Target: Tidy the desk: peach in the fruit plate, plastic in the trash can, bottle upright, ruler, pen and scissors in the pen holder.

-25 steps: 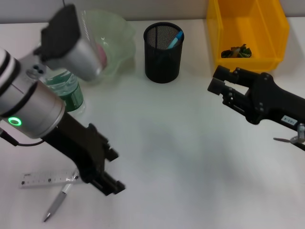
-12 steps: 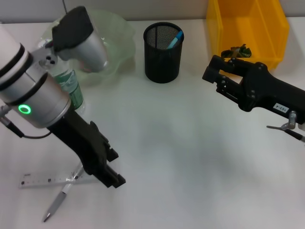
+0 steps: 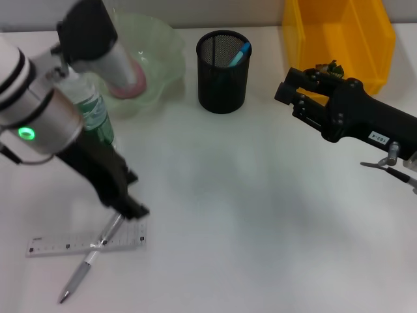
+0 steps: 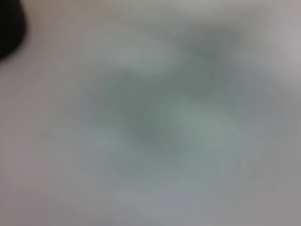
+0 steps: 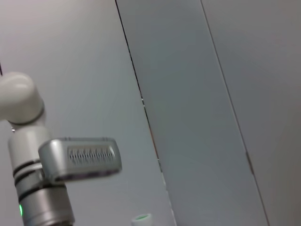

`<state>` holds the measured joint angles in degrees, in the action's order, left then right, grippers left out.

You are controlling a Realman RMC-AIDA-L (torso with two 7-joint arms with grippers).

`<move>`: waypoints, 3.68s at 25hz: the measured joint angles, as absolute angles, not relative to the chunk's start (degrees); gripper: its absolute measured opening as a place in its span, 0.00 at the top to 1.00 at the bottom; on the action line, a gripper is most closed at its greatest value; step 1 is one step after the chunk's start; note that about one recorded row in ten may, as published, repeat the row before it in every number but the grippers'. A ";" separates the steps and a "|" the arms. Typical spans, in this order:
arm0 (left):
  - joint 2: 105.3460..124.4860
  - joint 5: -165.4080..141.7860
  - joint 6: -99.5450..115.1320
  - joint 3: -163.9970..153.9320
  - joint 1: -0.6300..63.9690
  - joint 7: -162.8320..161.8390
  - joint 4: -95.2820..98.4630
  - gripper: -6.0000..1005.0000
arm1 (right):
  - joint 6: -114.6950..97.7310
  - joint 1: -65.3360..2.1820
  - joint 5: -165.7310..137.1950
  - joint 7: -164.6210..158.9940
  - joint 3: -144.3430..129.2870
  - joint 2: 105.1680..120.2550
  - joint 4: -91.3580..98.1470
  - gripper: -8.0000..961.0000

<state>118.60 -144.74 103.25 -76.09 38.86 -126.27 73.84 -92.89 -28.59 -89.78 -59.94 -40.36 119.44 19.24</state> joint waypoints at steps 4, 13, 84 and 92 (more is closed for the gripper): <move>118.43 -146.11 103.08 -69.93 42.15 -124.82 75.69 0.30 | -91.12 -29.47 -89.75 -60.11 -40.52 119.44 18.87 0.60; 118.77 -148.13 106.16 -69.52 45.57 -126.76 74.74 0.30 | -90.03 -30.34 -89.73 -60.35 -40.34 119.36 18.39 0.60; 118.99 -147.02 102.18 -83.38 46.58 -124.58 60.47 0.33 | -82.47 -33.85 -85.99 -59.23 -40.25 119.23 18.99 0.60; 119.00 -148.09 101.85 -83.48 46.62 -124.77 59.83 0.33 | -82.43 -34.01 -85.95 -59.23 -40.25 119.18 18.99 0.60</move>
<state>119.00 -148.09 101.85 -83.48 46.62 -124.77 59.83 -82.43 -34.01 -85.95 -59.23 -40.25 119.18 18.99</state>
